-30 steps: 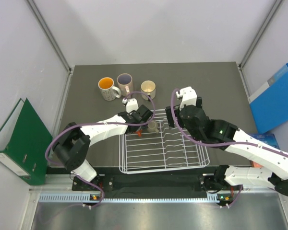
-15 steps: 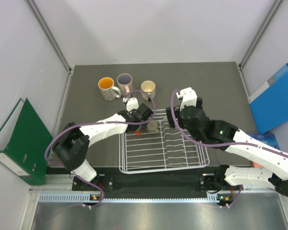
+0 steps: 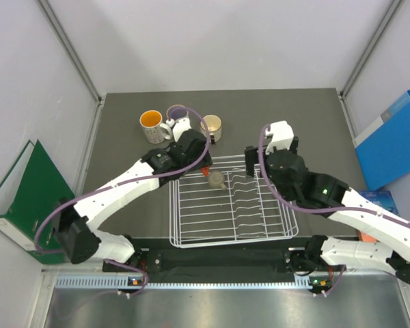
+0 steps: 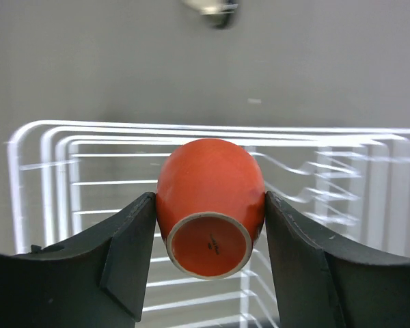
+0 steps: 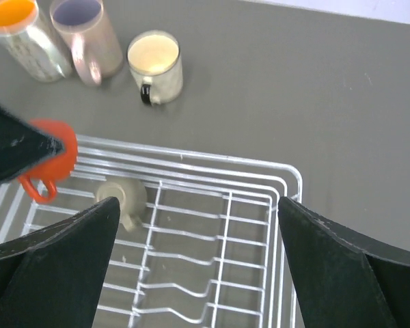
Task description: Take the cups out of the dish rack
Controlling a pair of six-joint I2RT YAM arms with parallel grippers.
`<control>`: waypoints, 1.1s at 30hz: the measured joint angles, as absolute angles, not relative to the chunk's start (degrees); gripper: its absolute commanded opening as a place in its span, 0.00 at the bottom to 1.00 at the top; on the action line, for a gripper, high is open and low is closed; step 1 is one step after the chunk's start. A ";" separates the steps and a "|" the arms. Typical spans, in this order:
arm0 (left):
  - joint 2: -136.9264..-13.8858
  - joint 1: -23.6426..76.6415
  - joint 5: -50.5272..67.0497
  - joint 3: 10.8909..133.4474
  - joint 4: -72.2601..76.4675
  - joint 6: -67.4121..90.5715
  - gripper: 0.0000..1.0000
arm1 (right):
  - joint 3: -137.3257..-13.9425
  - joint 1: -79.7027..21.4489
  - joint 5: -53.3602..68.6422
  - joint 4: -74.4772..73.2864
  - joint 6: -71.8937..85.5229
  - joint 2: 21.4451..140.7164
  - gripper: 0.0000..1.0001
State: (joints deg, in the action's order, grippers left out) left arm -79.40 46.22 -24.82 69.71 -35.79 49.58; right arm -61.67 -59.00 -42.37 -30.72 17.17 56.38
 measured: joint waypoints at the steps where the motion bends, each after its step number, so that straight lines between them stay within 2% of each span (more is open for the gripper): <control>1: -78.24 46.19 -23.49 69.58 -34.92 49.41 0.00 | -61.21 -58.17 -41.80 -29.78 17.17 55.11 1.00; 5: -71.81 45.19 -15.09 65.71 -26.13 49.17 0.00 | -60.64 -50.54 -34.94 -27.77 18.72 49.93 0.98; 8: -69.34 43.57 -8.43 62.46 -19.11 49.45 0.00 | -60.51 -43.75 -26.61 -26.37 20.71 47.48 0.93; 16: -68.66 34.48 13.52 47.64 8.08 59.66 0.00 | -57.43 -38.92 -7.79 -22.39 26.04 45.34 0.88; 20: -72.27 30.02 22.57 43.40 26.20 68.27 0.00 | -54.72 -37.21 0.27 -19.94 28.93 44.31 0.83; 26: -84.88 27.18 32.16 42.44 56.36 84.84 0.00 | -50.09 -36.58 13.61 -12.08 32.53 41.17 0.84; 30: -92.01 27.24 36.32 42.44 64.01 93.38 0.00 | -49.12 -36.58 17.17 -9.04 33.74 39.79 0.81; 33: -92.51 27.62 38.28 42.44 65.82 94.98 0.00 | -49.12 -36.58 17.76 -7.66 34.06 39.88 0.77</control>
State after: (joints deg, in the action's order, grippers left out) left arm -92.51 27.62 38.28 42.44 65.82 94.98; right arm -49.12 -36.58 17.76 -7.66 34.06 39.88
